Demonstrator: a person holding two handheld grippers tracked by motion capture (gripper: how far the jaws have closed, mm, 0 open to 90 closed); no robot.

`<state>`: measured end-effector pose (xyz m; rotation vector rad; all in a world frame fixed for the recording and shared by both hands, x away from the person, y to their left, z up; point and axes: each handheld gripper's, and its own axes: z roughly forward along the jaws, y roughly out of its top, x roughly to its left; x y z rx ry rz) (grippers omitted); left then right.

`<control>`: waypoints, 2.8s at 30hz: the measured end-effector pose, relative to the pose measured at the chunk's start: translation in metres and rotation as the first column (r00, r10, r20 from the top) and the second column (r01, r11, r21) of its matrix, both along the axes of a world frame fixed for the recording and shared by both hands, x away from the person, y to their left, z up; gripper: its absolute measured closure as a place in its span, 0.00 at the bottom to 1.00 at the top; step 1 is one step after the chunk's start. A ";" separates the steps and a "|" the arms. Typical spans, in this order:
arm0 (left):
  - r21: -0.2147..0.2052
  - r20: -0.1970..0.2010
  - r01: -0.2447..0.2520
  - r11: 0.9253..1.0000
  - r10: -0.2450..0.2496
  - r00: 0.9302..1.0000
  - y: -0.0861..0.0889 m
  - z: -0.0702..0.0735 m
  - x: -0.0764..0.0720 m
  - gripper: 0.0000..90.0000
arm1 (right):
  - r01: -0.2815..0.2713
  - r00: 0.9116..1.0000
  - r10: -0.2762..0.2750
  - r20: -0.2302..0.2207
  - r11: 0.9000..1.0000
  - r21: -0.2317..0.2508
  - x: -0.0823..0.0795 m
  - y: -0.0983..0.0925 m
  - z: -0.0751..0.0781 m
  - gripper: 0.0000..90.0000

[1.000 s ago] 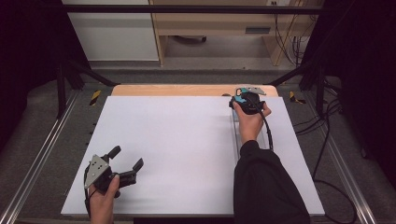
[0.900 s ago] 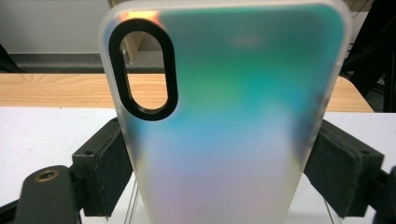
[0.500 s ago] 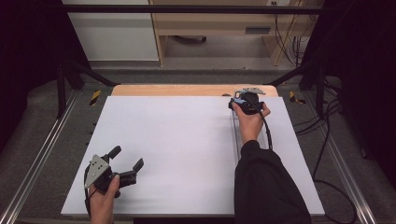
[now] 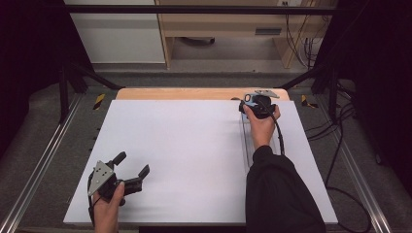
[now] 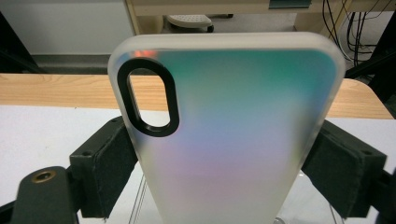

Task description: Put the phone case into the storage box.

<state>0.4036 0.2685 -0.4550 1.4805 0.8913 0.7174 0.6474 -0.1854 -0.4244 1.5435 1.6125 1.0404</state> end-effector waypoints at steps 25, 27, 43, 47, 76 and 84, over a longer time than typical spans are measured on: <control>0.001 -0.004 0.002 1.000 -0.002 1.000 -0.001 0.000 0.000 0.01 | -0.012 1.000 0.012 0.018 1.000 0.002 0.003 0.000 0.002 0.08; 0.000 -0.004 0.002 1.000 -0.002 1.000 -0.001 0.000 0.000 0.01 | -0.008 1.000 0.008 0.018 1.000 -0.004 0.002 0.000 0.003 0.07; -0.001 -0.003 -0.002 1.000 0.002 1.000 0.000 0.000 0.000 0.01 | -0.005 1.000 0.006 0.011 0.999 -0.051 -0.005 -0.002 0.009 0.05; 0.002 -0.001 -0.004 1.000 0.004 1.000 0.001 0.000 0.000 0.01 | -0.002 1.000 0.002 0.011 0.999 -0.049 -0.007 -0.005 0.010 0.05; -0.003 0.004 -0.007 1.000 0.007 1.000 0.002 0.000 0.000 0.01 | -0.025 0.998 0.022 -0.053 0.998 -0.062 -0.024 -0.014 0.026 0.05; 0.004 0.003 -0.010 1.000 0.010 1.000 0.003 0.000 0.000 0.01 | -0.044 0.997 0.042 -0.061 0.998 -0.033 -0.034 -0.016 0.034 0.06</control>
